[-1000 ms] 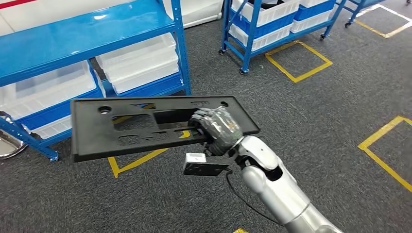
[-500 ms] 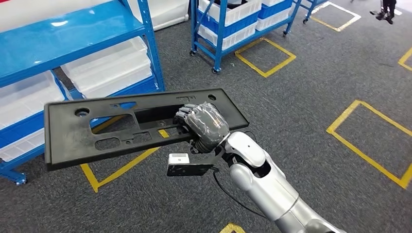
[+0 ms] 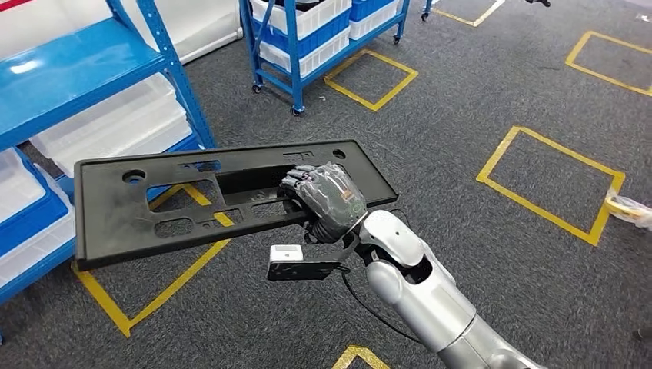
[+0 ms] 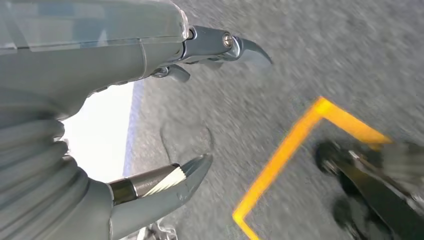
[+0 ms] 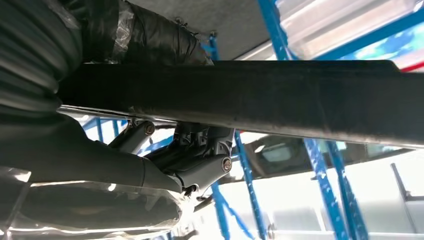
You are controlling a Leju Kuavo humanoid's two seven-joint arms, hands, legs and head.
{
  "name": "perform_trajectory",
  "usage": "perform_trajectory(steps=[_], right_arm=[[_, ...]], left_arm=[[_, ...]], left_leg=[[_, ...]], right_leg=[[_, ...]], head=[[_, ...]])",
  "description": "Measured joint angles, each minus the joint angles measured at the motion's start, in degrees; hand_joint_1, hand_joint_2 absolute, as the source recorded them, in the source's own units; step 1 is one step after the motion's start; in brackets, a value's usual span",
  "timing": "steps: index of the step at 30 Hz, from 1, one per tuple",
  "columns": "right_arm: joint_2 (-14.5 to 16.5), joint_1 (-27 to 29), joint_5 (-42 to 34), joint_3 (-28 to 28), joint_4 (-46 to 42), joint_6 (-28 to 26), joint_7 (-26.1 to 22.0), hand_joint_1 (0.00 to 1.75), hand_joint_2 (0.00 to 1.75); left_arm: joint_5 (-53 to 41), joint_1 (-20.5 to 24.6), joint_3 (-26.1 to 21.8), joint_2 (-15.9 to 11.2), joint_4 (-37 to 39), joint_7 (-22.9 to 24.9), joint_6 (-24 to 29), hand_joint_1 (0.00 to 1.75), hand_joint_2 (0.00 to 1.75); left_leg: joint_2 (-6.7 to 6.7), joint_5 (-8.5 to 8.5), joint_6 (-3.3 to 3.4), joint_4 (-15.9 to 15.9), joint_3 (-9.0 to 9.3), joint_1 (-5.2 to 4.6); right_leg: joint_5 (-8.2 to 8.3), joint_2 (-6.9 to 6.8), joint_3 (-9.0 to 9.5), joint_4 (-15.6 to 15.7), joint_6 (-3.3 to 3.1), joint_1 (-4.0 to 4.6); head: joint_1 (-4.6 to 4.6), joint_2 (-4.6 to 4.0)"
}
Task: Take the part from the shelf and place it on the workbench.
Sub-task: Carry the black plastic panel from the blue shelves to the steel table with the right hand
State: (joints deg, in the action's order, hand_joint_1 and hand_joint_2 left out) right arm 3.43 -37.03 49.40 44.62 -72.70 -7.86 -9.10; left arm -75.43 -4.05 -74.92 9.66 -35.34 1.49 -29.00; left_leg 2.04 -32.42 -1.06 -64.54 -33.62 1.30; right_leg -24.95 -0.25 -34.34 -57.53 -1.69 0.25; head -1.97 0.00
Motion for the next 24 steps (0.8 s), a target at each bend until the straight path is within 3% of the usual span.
perform_trajectory(steps=[2,3,4,5,7,9,11,12,14,16,18,19,21,23,24], right_arm=[[0.05,0.19,0.01,0.01,-0.01,-0.05,-0.01,1.75,1.75],[0.03,0.34,0.02,0.02,0.0,-0.05,0.0,1.75,1.75],[0.02,0.46,0.02,0.02,0.01,-0.05,0.01,1.75,1.75],[0.01,0.52,0.02,0.02,0.01,-0.06,0.01,1.75,1.75],[0.01,0.51,0.02,0.02,0.01,-0.07,0.01,1.75,1.75],[0.05,0.48,0.03,0.02,-0.03,-0.08,0.01,1.75,1.75],[0.0,0.51,0.04,0.02,-0.1,-0.08,0.01,1.75,1.75],[-0.08,0.55,0.04,0.01,-0.14,-0.09,0.01,1.75,1.75],[-0.2,0.52,0.04,0.0,-0.21,-0.12,0.01,1.75,1.75],[-0.24,0.52,0.04,0.0,-0.3,-0.17,-0.01,1.75,1.75],[-0.38,0.73,0.06,0.0,-0.34,-0.22,-0.01,1.75,1.75],[-0.52,0.85,0.08,0.0,-0.34,-0.24,0.0,1.75,1.75],[-0.86,1.0,0.11,-0.02,-0.42,-0.28,0.01,1.75,1.75],[-1.1,1.02,0.15,-0.07,-0.65,-0.35,0.01,1.75,1.75],[-1.16,1.01,0.16,-0.1,-0.75,-0.38,0.01,1.75,1.75]], left_arm=[[-0.07,-0.06,-0.22,-0.12,0.25,-0.01,0.0,0.0,1.75],[-0.11,-0.09,-0.3,-0.2,0.33,-0.01,0.01,0.0,1.75],[-0.15,-0.11,-0.32,-0.28,0.4,-0.01,0.02,0.0,1.75],[-0.17,-0.13,-0.33,-0.37,0.46,-0.01,0.02,0.0,1.75],[-0.17,-0.13,-0.38,-0.45,0.55,-0.01,0.02,0.0,1.75],[-0.17,-0.07,-0.51,-0.5,0.69,-0.01,0.02,0.0,1.75],[-0.19,0.15,-0.62,-0.59,0.8,-0.01,0.02,0.0,1.75],[-0.2,0.26,-0.63,-0.63,0.82,-0.01,0.02,0.0,1.75],[-0.25,0.29,-0.64,-0.64,0.86,-0.03,0.03,0.0,1.75],[-0.45,0.15,-0.68,-0.67,0.93,-0.19,0.12,0.0,1.75],[-0.8,0.09,-0.75,-0.73,1.08,-0.53,0.36,0.0,1.75],[-1.0,0.1,-0.79,-0.78,1.19,-0.76,0.54,0.0,1.75],[-1.29,0.2,-0.85,-0.81,1.39,-1.2,0.85,0.0,1.75],[-1.49,0.28,-0.93,-0.73,1.63,-1.5,0.97,0.0,1.75],[-1.52,0.28,-0.97,-0.68,1.72,-1.59,0.99,0.0,1.75]], left_leg=[[-1.47,-3.03,-0.23,-7.37,-3.69,0.06],[-1.63,-3.08,-0.35,-9.22,-4.8,0.07],[-1.7,-2.09,-0.45,-9.08,-4.99,0.1],[-1.94,-0.07,-0.54,-6.64,-4.06,0.19],[-3.95,3.42,-0.72,0.58,-0.99,0.51],[-5.78,4.24,-0.46,4.28,0.62,0.64],[-5.27,4.15,0.27,4.39,0.6,0.49],[-4.6,4.31,0.63,4.57,0.63,0.49],[-3.26,4.59,1.45,4.98,0.81,0.56],[-1.89,4.59,1.97,5.13,0.89,0.35],[-0.4,4.45,2.15,5.13,0.92,0.13],[0.33,4.37,2.18,5.13,0.98,0.07],[1.66,4.12,2.09,5.14,1.29,-0.03],[2.7,3.82,1.84,5.17,1.71,-0.17],[2.99,3.71,1.74,5.19,1.84,-0.23]], right_leg=[[0.02,1.33,-0.04,-0.05,-0.22,0.0],[-0.02,2.13,-0.04,-0.17,-0.21,0.0],[-0.08,2.92,-0.05,-0.36,-0.13,-0.04],[-0.23,3.75,-0.07,-0.68,0.04,-0.15],[-0.74,5.25,-0.4,-1.73,0.66,-0.32],[-0.99,6.56,-1.16,-2.64,1.39,-0.39],[-0.69,7.81,-1.78,-2.71,2.11,-0.52],[-0.69,7.71,-1.97,-2.83,2.4,-0.57],[-2.13,5.12,-3.17,-5.18,2.92,-0.42],[-5.44,1.71,-6.32,-11.64,3.36,-0.42],[-7.44,0.68,-9.45,-17.76,3.59,-0.64],[-7.04,0.52,-9.82,-18.34,3.58,-0.68],[-3.67,-0.2,-7.07,-12.94,3.13,-0.51],[-1.11,-2.68,-3.07,-5.3,2.33,0.21],[-0.73,-3.76,-1.94,-3.18,2.05,0.53]], head=[[0.02,0.0],[0.01,0.0],[0.01,0.0],[0.01,0.0],[0.01,0.0],[-0.04,0.0],[-0.08,0.0],[-0.09,0.0],[-0.31,0.0],[-0.53,0.0],[-0.52,0.0],[-0.52,0.0],[-0.53,0.0],[-0.53,0.0],[-0.52,0.0]])
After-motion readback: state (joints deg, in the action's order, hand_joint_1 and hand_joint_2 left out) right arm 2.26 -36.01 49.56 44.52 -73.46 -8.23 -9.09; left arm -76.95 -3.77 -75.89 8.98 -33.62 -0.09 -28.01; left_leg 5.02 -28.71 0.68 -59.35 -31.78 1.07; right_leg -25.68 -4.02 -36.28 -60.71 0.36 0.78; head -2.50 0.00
